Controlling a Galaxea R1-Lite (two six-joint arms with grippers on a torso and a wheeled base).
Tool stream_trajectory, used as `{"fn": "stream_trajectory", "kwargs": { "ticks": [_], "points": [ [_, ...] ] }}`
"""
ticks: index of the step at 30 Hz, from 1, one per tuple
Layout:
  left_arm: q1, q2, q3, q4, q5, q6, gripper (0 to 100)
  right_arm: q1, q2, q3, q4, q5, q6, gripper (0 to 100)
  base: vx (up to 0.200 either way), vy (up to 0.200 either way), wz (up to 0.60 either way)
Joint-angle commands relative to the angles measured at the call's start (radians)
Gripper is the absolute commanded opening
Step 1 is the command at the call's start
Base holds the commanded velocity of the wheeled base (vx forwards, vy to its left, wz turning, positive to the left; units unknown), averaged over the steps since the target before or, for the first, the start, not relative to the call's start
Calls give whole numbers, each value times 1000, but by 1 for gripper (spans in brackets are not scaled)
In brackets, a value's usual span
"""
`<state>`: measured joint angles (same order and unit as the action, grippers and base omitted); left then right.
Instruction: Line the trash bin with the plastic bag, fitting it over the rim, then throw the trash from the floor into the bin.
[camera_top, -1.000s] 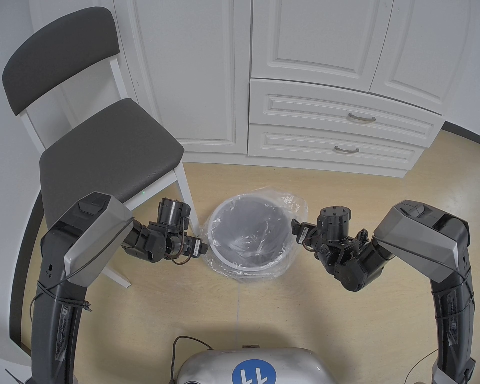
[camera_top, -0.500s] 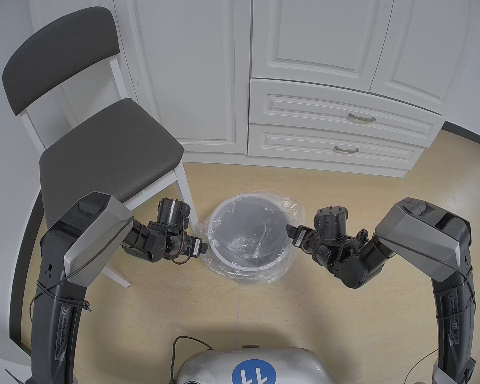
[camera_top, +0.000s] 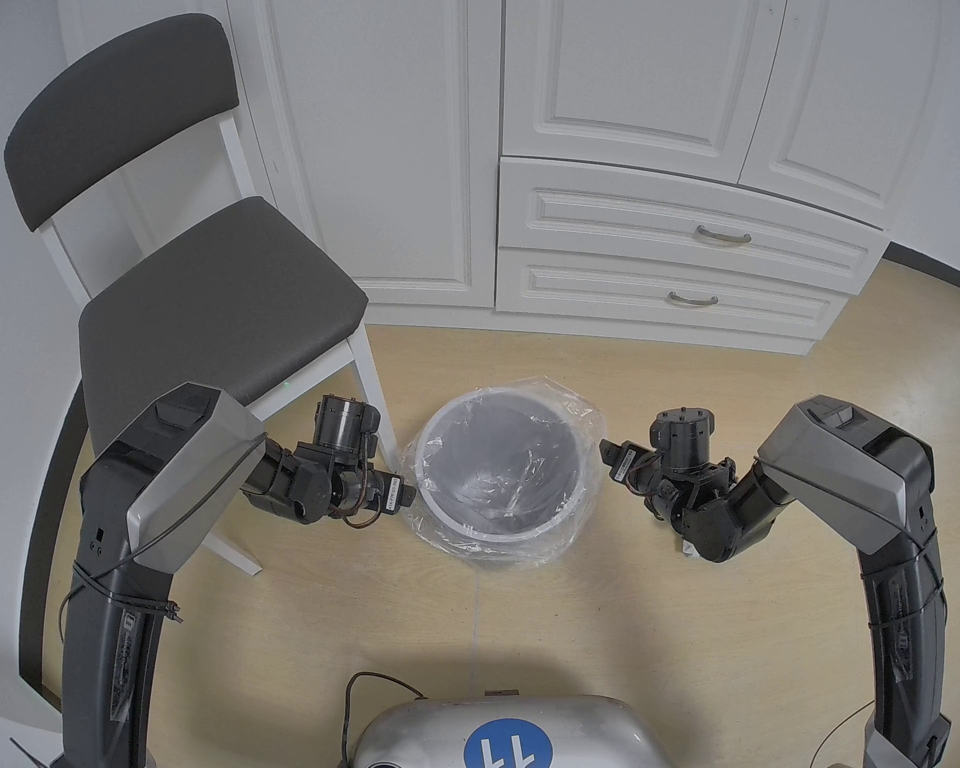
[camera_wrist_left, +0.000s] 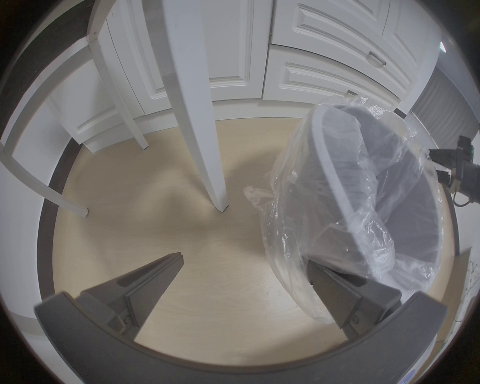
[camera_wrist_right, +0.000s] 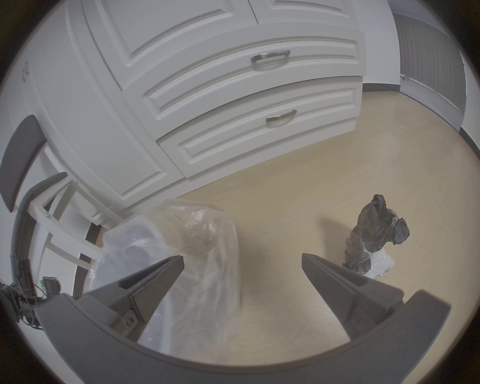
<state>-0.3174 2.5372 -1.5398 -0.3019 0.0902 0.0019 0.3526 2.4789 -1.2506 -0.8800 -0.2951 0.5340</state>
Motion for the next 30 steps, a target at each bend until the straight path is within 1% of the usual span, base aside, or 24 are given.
{"fn": "stream_trajectory", "kwargs": {
  "ticks": [1, 12, 19, 23, 25, 26, 28, 30],
  "points": [
    [0, 2, 0, 0, 0, 0, 100, 0, 75, -36, -2, 1, 3, 100, 0, 0, 0],
    [0, 11, -6, 0, 2, 0, 100, 5, 183, -90, 1, 1, 6, 100, 0, 0, 0],
    [0, 12, -10, 1, 0, 0, 100, -4, 201, -119, 55, 2, 7, 100, 0, 0, 0],
    [5, 18, -13, 1, 0, 0, 100, -4, 199, -135, 82, 4, 47, 100, 0, 0, 0],
    [5, 18, -13, 1, 0, 0, 100, -4, 199, -135, 82, 4, 47, 100, 0, 0, 0],
    [8, 37, -26, 1, 0, -2, 100, -4, 196, -158, 147, 5, 75, 100, 0, 0, 0],
    [11, 64, -49, 1, 0, -3, 100, -4, 195, -171, 181, 7, 109, 100, 0, 0, 0],
    [12, 90, -77, 1, 2, -5, 100, -4, 195, -179, 199, 7, 121, 100, 0, 0, 0]
  ]
}}
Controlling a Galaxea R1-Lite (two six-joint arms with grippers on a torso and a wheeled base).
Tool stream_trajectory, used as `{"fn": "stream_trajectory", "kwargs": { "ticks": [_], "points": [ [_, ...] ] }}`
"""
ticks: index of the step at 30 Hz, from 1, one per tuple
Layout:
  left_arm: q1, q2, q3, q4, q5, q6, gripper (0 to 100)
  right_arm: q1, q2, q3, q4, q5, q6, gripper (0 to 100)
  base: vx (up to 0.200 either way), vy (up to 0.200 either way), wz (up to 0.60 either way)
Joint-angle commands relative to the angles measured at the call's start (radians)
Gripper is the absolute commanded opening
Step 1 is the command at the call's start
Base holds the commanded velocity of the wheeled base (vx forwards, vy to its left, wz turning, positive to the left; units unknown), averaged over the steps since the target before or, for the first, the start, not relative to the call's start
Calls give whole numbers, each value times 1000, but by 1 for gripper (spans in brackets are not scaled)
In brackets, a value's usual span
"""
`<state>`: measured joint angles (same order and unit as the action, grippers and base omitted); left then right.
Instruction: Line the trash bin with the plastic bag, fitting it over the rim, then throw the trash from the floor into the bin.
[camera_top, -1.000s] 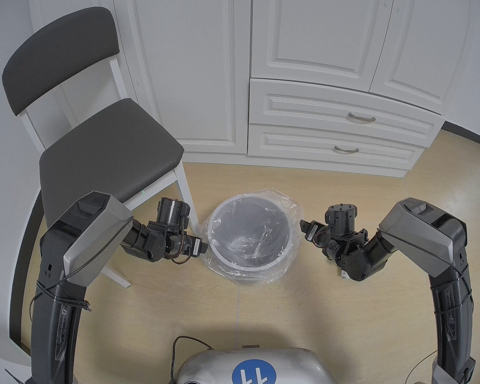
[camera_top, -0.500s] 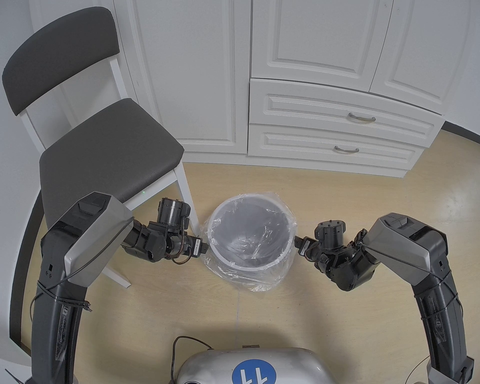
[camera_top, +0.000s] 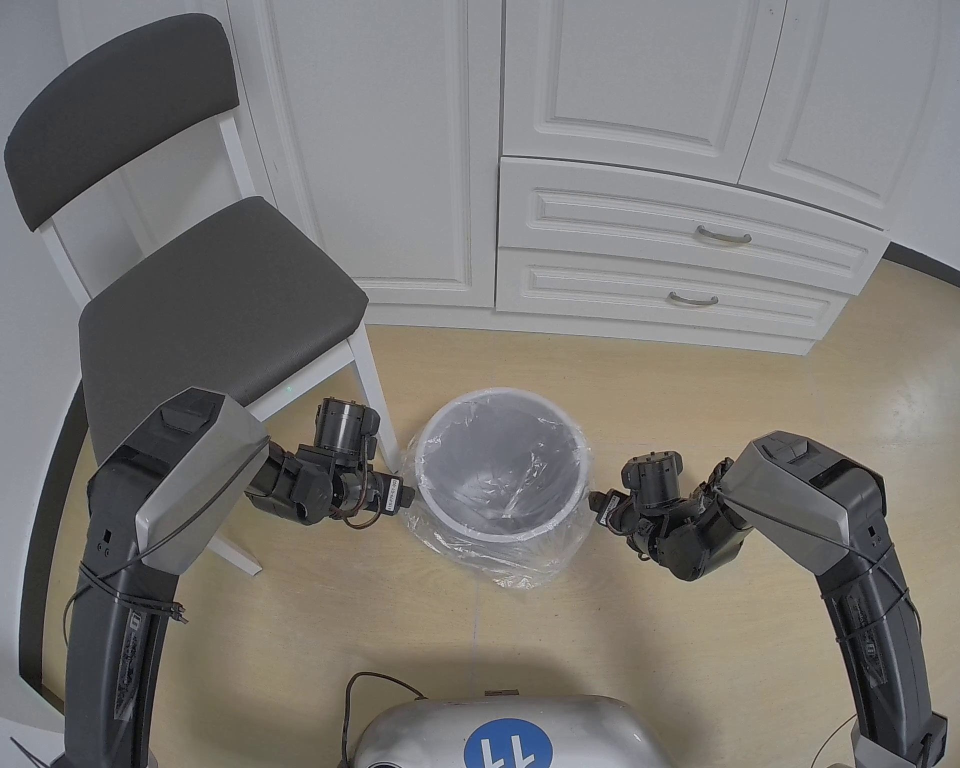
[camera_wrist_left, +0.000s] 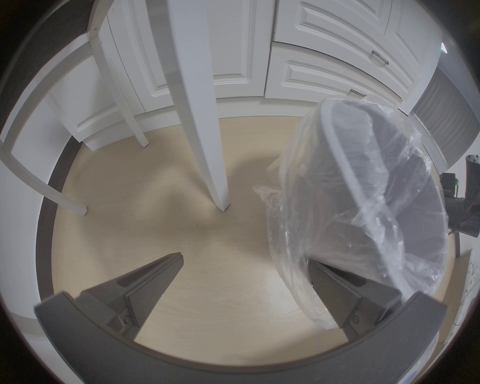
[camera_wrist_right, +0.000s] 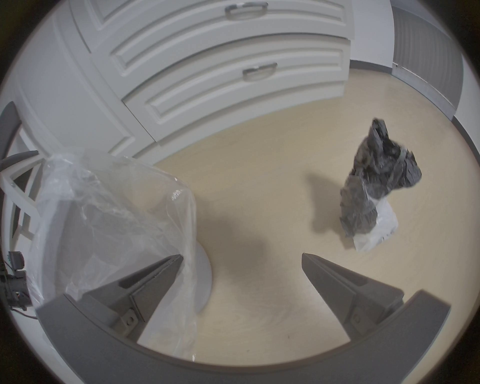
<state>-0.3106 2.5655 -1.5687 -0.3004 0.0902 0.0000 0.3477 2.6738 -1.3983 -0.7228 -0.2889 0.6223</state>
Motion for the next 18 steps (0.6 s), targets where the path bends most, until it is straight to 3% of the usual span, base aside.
{"fn": "stream_trajectory", "kwargs": {
  "ticks": [1, 12, 18],
  "points": [
    [8, 85, -71, 0, 3, -8, 100, 1, 0, -33, 45, 1, 34, 100, 0, 0, 0],
    [4, 160, -154, -2, 11, -32, 100, 7, 0, -28, 40, -10, 34, 100, 0, 0, 0],
    [4, 150, -148, -2, 11, -37, 100, 1, -104, 19, 37, -10, 28, 100, 0, 0, 0]
  ]
}}
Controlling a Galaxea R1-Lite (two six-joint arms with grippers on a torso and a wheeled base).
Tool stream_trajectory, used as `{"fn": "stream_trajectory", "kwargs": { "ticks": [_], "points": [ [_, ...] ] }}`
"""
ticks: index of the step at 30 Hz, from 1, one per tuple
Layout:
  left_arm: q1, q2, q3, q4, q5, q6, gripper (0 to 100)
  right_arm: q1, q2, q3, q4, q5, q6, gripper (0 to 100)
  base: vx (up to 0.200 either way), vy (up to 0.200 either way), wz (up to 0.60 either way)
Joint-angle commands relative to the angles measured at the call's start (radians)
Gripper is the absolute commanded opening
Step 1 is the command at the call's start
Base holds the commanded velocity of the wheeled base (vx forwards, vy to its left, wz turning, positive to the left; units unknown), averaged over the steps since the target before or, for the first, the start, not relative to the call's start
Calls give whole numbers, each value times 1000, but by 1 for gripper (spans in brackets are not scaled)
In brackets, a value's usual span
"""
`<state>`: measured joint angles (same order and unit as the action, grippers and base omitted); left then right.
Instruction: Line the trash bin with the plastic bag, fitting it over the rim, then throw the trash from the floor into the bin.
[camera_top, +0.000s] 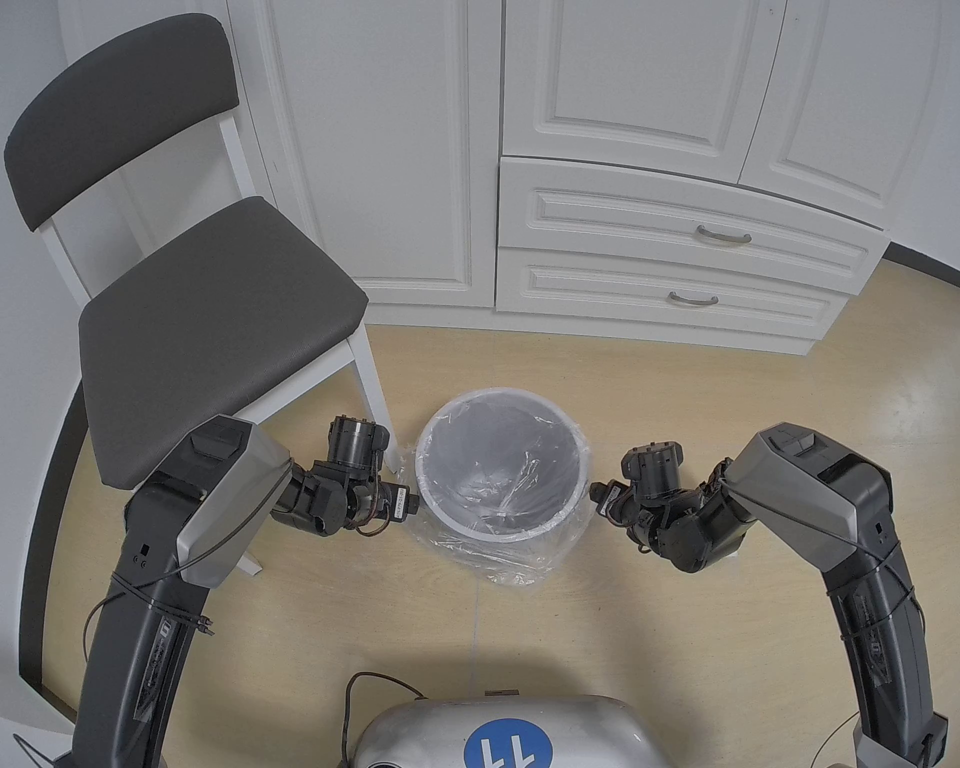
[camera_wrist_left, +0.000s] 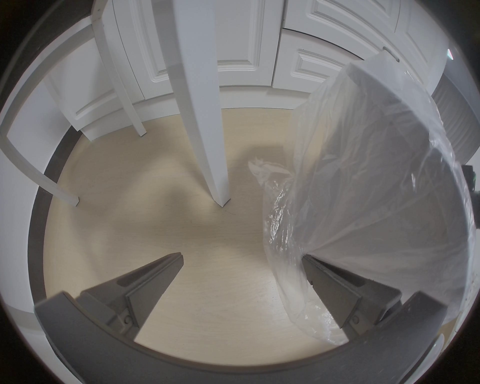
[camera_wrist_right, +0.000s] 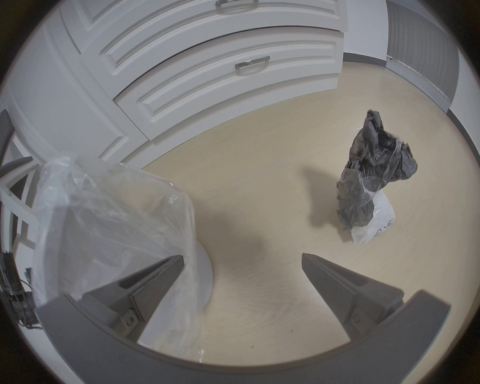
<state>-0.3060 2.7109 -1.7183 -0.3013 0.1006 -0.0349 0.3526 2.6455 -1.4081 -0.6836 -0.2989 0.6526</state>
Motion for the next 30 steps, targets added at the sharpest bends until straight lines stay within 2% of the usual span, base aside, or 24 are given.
{"fn": "stream_trajectory", "kwargs": {
  "ticks": [1, 7, 10, 15, 30],
  "points": [
    [-1, 4, 3, -1, 1, -2, 100, -4, -99, 38, -7, 0, 6, 100, 0, 0, 0],
    [-1, 1, 6, -1, 1, 0, 100, 28, -122, 40, -54, -17, 12, 100, 0, 0, 0],
    [-1, 0, 8, -1, 1, 0, 100, 45, -122, 43, -134, -62, 9, 100, 0, 0, 0],
    [-2, -5, 8, -1, 1, 0, 100, 62, -104, 70, -248, -68, -5, 100, 0, 0, 0],
    [-4, -10, 14, -1, 1, 1, 100, 55, -7, 24, -246, -66, -28, 100, 0, 0, 0]
  ]
}}
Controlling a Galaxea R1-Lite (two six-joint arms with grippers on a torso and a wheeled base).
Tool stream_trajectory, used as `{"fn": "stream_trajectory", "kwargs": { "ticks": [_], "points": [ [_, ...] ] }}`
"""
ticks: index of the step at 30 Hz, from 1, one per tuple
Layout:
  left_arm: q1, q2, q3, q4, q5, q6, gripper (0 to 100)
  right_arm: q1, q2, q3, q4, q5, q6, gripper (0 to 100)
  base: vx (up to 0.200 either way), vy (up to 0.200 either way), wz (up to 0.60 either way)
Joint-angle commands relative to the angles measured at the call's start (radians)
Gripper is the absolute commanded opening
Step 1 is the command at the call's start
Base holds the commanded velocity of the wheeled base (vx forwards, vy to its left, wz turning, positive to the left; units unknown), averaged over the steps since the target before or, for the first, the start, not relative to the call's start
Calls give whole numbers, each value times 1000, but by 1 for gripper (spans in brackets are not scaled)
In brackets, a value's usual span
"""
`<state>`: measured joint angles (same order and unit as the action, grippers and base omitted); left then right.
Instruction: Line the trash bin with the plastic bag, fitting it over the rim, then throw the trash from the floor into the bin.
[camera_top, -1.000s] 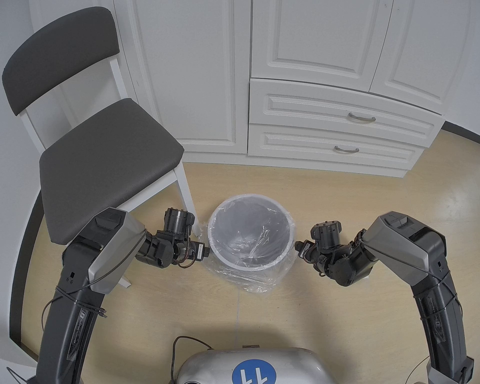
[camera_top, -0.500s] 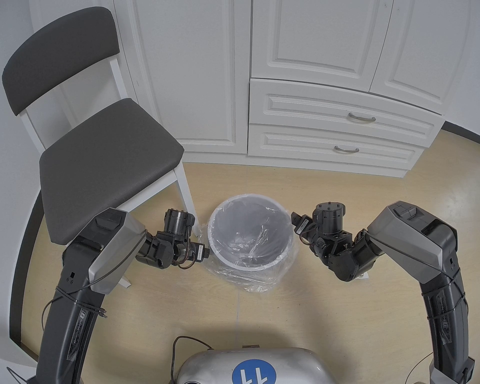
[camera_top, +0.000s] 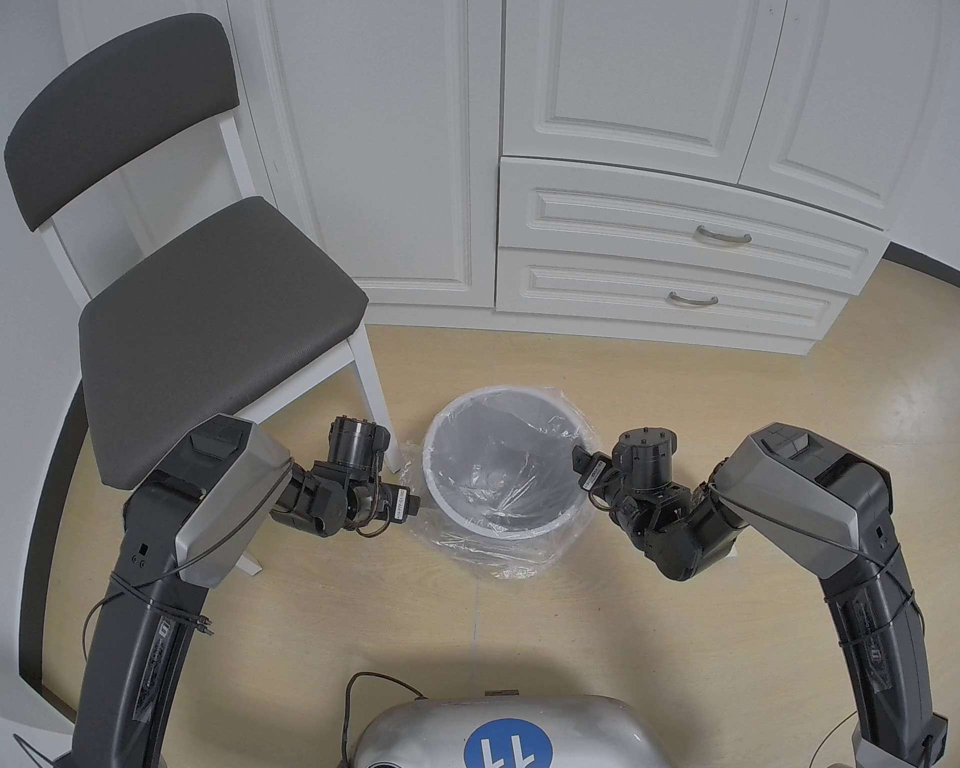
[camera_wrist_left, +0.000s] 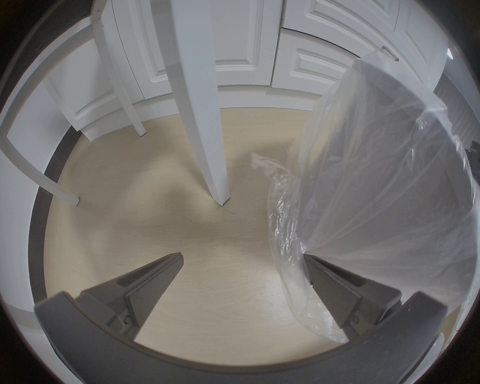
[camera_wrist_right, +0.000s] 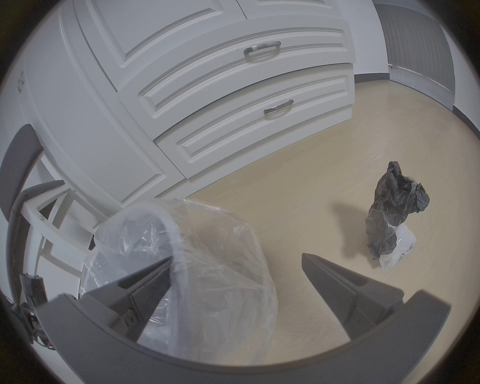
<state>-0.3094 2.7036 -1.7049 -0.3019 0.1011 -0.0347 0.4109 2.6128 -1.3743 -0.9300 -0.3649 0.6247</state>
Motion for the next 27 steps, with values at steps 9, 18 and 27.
{"fn": "stream_trajectory", "kwargs": {
  "ticks": [9, 18, 27],
  "points": [
    [-1, -2, 1, 0, 0, -1, 100, -1, 21, -12, -3, 0, 1, 100, 0, 0, 0],
    [1, -2, 1, 0, 0, -1, 100, -18, -37, -6, -12, -6, 0, 100, 0, 0, 0],
    [1, -2, -1, 0, 0, 1, 100, -47, -45, -25, -12, -5, 0, 100, 0, 0, 0]
  ]
}}
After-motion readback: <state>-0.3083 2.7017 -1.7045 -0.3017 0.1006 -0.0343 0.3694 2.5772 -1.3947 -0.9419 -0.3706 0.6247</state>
